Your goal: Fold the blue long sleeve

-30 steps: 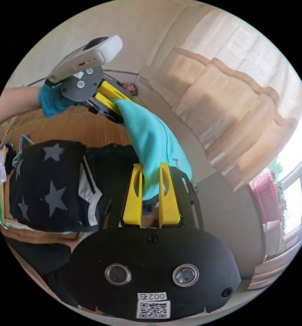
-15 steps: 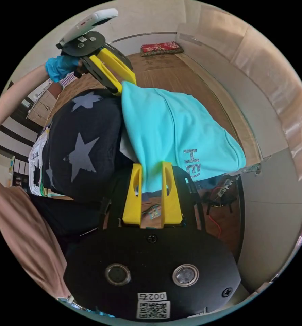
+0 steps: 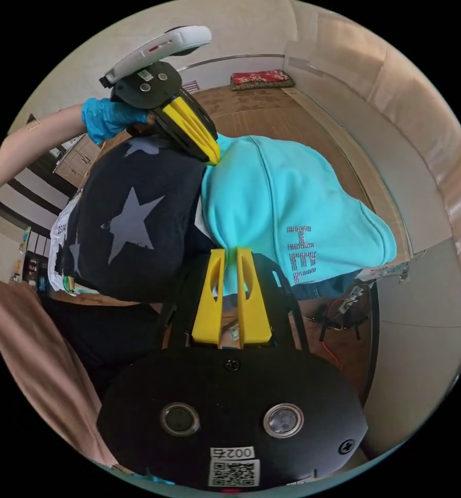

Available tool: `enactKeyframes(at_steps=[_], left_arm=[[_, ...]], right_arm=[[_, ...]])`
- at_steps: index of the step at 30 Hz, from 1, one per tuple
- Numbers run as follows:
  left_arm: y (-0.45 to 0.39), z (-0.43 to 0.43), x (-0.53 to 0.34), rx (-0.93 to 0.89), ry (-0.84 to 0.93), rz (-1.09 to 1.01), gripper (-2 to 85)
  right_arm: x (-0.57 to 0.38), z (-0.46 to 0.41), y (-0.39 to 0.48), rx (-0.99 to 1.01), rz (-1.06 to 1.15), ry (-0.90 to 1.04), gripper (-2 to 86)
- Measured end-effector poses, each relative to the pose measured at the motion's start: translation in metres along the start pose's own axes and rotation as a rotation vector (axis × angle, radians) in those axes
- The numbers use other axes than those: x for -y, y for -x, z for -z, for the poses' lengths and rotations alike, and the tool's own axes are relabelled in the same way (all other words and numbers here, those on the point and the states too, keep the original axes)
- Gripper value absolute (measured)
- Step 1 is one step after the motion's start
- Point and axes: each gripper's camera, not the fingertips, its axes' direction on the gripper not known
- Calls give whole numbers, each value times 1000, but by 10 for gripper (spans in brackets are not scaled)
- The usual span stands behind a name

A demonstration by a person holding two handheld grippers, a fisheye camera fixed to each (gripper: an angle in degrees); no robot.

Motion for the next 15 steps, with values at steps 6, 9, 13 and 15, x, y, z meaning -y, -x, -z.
enactKeyframes(at_steps=[6, 9, 13, 15], left_arm=[[13, -16, 2, -43, 34, 43, -9], [18, -11, -6, -69, 21, 65, -9], [17, -6, -20, -70, -15, 111, -9], [13, -3, -27, -60, -31, 125, -9]], right_arm=[[-17, -14, 0, 1, -13, -25, 45], [-26, -7, -2, 29, 7, -3, 44], [-48, -6, -7, 43, 6, 21, 25], [-52, -7, -10, 60, -14, 34, 17]])
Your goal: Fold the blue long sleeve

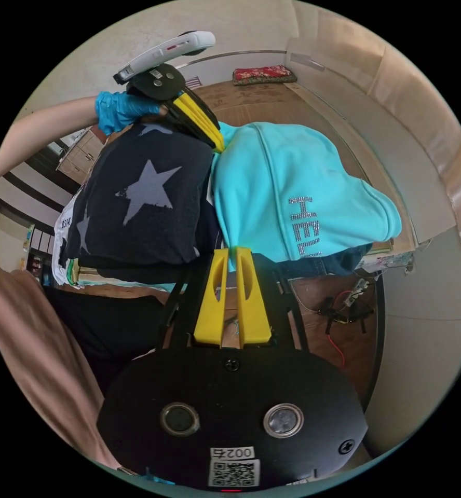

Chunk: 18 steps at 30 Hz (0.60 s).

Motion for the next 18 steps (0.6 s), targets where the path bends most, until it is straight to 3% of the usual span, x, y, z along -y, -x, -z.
enactKeyframes(at_steps=[5, 18], left_arm=[[-6, 5, -18, 27, -39, 29, -9], [-32, 15, -60, 70, -109, 70, -9]], right_arm=[[-2, 6, 8, 123, 31, -14, -4], [-16, -5, 23, 7, 49, 12, -6]])
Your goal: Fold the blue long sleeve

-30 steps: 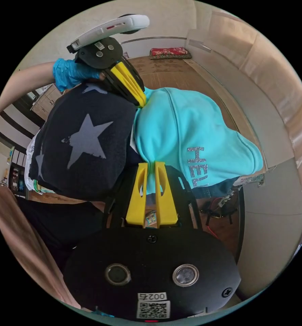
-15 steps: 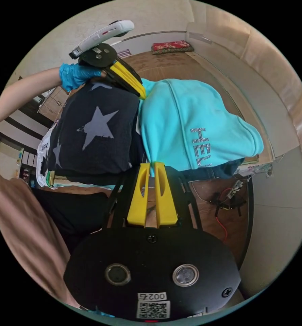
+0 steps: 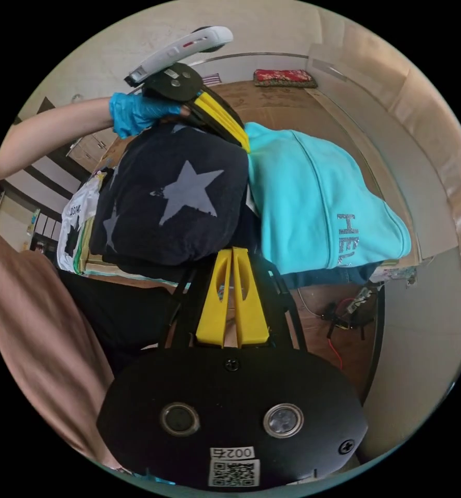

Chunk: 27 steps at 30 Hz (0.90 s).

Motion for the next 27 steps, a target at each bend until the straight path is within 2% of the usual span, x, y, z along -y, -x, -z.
enactKeyframes(at_steps=[5, 11, 19, 22, 27], left_arm=[[-5, 6, 3, 24, 43, 6, -9], [8, 23, -3, 62, -32, 184, 11], [1, -7, 11, 100, 78, 266, 17], [-7, 18, 9, 153, 65, 345, 12], [-44, 74, 3, 63, -42, 460, 33]], right_arm=[[-25, 15, -41, -32, -172, -43, 18], [-28, 6, -75, 16, -271, -70, 76], [-7, -24, -80, -39, -219, -2, 74], [-10, -3, -100, -59, -207, -1, 68], [-3, 30, -174, -114, -189, -54, 84]])
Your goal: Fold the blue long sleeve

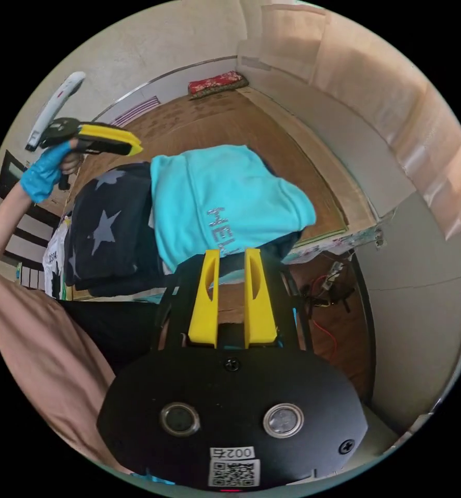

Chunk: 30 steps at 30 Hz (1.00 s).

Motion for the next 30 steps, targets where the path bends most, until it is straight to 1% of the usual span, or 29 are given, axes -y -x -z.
enactKeyframes(at_steps=[4, 6, 8, 11, 15, 18, 23, 25, 26, 30], left_arm=[[-51, 10, -11, -88, -2, 47, 46], [-91, 2, -16, -142, 29, 123, 62], [-121, -11, -19, -150, 76, 215, 74], [-167, -34, -22, -130, 119, 369, 82], [-202, -65, -21, 26, 204, 585, 84], [-208, -83, -19, 60, 216, 678, 81], [-214, -97, -14, 98, 239, 729, 66], [-222, -94, -15, 129, 224, 733, 55], [-229, -92, -18, 181, 233, 747, 39], [-238, -87, -28, 134, 197, 789, -3]], right_arm=[[49, -26, -68, 43, 259, 88, 108], [69, -41, -88, 123, 379, 137, 111], [90, -55, -106, 229, 499, 192, 112], [106, -67, -119, 284, 604, 242, 108], [116, -81, -130, 264, 656, 281, 111], [125, -89, -132, 320, 672, 276, 96], [138, -93, -130, 304, 733, 258, 32], [135, -91, -137, 296, 742, 245, 24], [130, -94, -142, 284, 738, 247, 22], [129, -102, -143, 269, 762, 287, 27]])
